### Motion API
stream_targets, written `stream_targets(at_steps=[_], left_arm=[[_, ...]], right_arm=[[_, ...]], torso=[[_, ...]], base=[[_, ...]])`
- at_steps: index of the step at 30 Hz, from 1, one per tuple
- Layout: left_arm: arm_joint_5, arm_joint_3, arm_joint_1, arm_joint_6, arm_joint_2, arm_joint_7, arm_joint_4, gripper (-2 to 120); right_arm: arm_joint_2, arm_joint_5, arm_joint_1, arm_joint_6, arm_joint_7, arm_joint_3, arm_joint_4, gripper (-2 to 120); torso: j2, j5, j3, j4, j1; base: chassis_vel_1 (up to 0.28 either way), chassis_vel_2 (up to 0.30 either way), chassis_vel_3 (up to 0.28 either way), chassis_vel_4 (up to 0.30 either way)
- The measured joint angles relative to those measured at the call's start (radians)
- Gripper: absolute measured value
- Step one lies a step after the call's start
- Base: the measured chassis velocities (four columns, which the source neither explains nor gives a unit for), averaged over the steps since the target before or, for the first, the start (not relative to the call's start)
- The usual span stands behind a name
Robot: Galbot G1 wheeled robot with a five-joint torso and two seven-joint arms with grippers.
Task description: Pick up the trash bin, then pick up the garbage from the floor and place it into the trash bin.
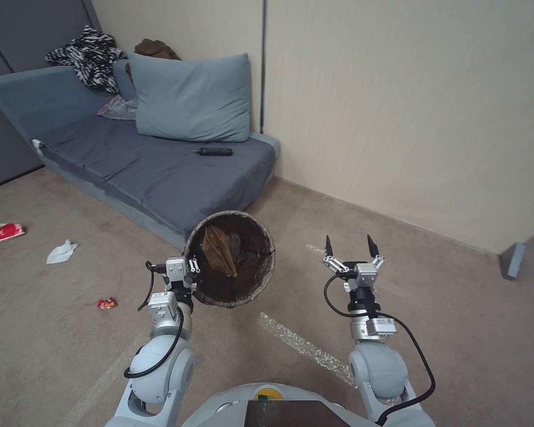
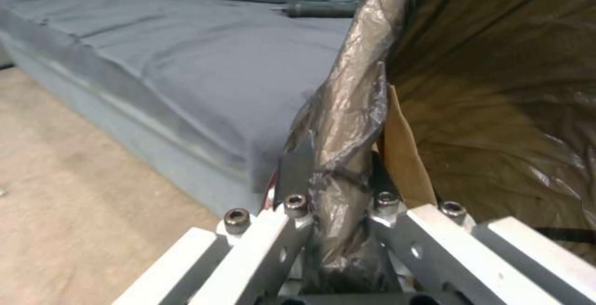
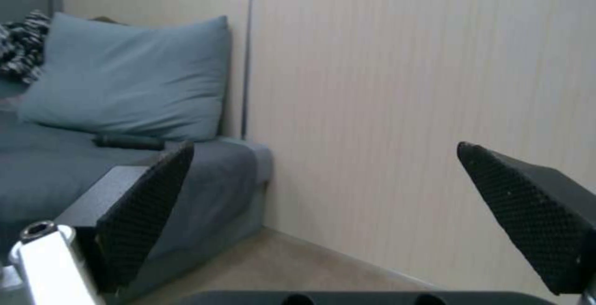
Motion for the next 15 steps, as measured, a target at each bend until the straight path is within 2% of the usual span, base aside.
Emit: stream_targets(at_steps=[15], left_arm=[[0.0, -0.004, 0.006, -0.004, -0.001, 0.0, -0.002, 2]], right_arm=[[0.001, 0.0, -0.001, -0.001, -0.011, 0.0, 0.006, 100]], torso=[[0.0, 0.0, 0.0, 0.0, 0.0]], base=[[0.071, 0.074, 0.078, 0.073]])
